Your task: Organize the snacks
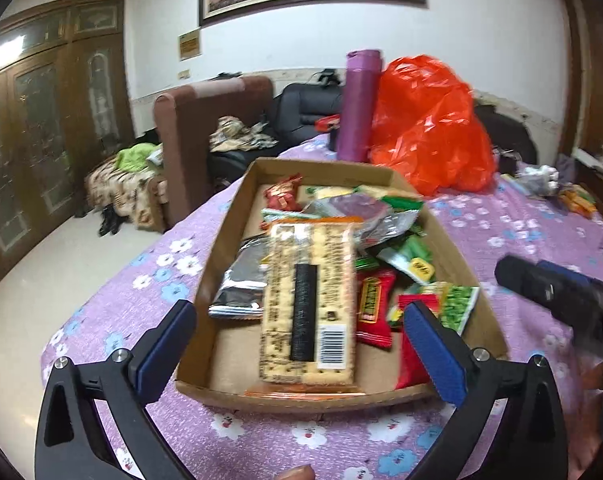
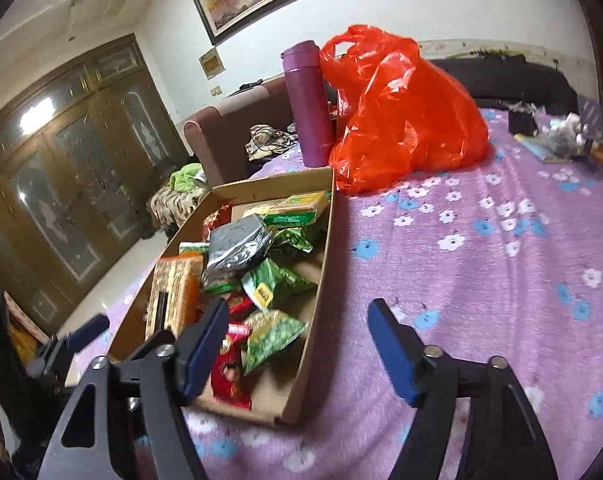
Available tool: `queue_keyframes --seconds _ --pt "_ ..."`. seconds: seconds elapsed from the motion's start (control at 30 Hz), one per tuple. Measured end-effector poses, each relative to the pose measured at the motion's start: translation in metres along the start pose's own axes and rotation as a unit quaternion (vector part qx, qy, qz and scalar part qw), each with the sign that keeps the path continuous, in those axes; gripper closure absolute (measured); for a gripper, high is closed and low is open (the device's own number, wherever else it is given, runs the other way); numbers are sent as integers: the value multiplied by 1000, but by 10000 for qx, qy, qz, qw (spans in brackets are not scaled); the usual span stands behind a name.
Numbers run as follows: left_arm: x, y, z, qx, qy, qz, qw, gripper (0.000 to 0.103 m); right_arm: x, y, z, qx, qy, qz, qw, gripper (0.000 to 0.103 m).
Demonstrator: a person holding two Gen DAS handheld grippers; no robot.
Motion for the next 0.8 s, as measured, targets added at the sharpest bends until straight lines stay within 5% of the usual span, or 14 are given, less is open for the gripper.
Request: queue_keyframes --seconds 0.27,0.8 --pt "0 -3 -14 -584 -94 40 9982 0 11 -32 -10 433 -637 511 9957 6" --pt "-1 6 -12 -743 69 -64 9972 0 15 -23 -18 247 -752 313 9964 6"
Point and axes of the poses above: each gripper's, at about its wrist camera, not at the fingertips, and y roughly the way its jaws point, z to its right, x to its underside, the point moved 8 cm from there along y, roughly the way its jaws point, and after that the axes turned 3 degrees about -y, right-handed, at the moved point
